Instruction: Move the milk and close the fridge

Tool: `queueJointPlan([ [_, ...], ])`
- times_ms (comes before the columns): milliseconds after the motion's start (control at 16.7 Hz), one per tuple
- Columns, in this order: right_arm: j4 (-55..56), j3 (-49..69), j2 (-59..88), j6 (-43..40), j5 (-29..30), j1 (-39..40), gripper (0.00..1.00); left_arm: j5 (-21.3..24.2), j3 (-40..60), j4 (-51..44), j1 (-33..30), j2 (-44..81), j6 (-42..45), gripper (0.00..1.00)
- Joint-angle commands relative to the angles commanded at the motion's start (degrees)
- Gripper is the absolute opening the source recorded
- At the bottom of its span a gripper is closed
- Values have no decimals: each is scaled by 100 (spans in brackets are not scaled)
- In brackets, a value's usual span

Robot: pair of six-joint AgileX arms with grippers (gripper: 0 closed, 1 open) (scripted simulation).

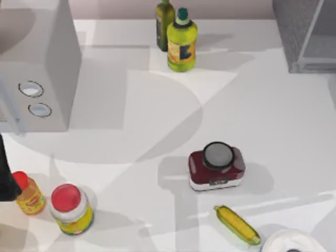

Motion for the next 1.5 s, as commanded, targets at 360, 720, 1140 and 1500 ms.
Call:
queueJointPlan([
  [360,698,-611,-427,1451,1818,2508,100,0,0,0,0,0,0,100],
  [720,1126,-1014,-742,2115,2510,3219,100,0,0,0,0,0,0,100],
  [1140,993,-449,-240,2092,2546,3130,100,0,0,0,0,0,0,100],
  [1500,698,1011,926,2101,2568,3135,100,0,0,0,0,0,0,100],
])
